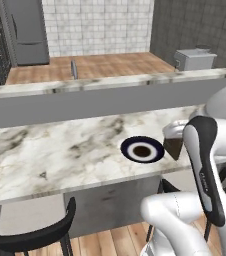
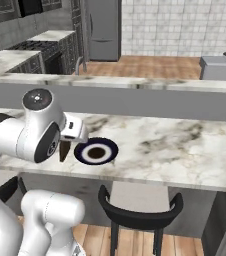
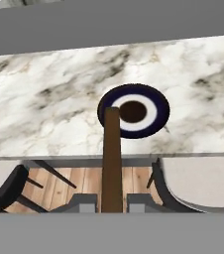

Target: Start the toaster. Once the lever pops up, take the bread to the plate on the dining counter.

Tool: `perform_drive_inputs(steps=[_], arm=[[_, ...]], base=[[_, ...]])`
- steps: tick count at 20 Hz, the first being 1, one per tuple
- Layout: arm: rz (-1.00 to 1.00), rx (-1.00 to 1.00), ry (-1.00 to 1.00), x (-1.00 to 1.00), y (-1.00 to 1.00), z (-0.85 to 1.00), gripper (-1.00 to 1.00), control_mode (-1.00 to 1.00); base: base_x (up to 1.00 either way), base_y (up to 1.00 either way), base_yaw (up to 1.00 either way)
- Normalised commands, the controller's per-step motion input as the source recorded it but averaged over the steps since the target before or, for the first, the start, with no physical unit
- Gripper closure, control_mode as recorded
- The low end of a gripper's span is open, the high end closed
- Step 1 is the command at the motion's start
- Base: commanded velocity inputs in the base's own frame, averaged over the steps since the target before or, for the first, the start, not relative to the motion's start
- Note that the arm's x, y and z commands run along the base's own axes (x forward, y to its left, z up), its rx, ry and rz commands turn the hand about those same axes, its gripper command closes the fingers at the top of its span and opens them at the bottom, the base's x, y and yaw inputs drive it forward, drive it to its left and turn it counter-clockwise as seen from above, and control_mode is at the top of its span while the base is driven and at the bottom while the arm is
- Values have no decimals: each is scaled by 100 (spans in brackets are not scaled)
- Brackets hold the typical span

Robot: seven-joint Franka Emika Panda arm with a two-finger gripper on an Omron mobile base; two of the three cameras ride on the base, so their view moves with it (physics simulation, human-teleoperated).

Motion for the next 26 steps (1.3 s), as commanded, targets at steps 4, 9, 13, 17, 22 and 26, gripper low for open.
perform_drive_inputs(steps=[4,9,13,17,22,26], arm=[[0,9,0,53,1,-3,100,-100],[0,2,2,49,9,-18,100,-100],[-5,0,6,40,24,-25,100,-100],[-1,1,6,35,5,-27,100,-100],[-1,1,6,41,0,-33,100,-100],[0,4,9,45,0,-30,100,-100]], base=[[0,0,0],[0,0,0],[0,0,0],[0,0,0],[0,0,0],[0,0,0]])
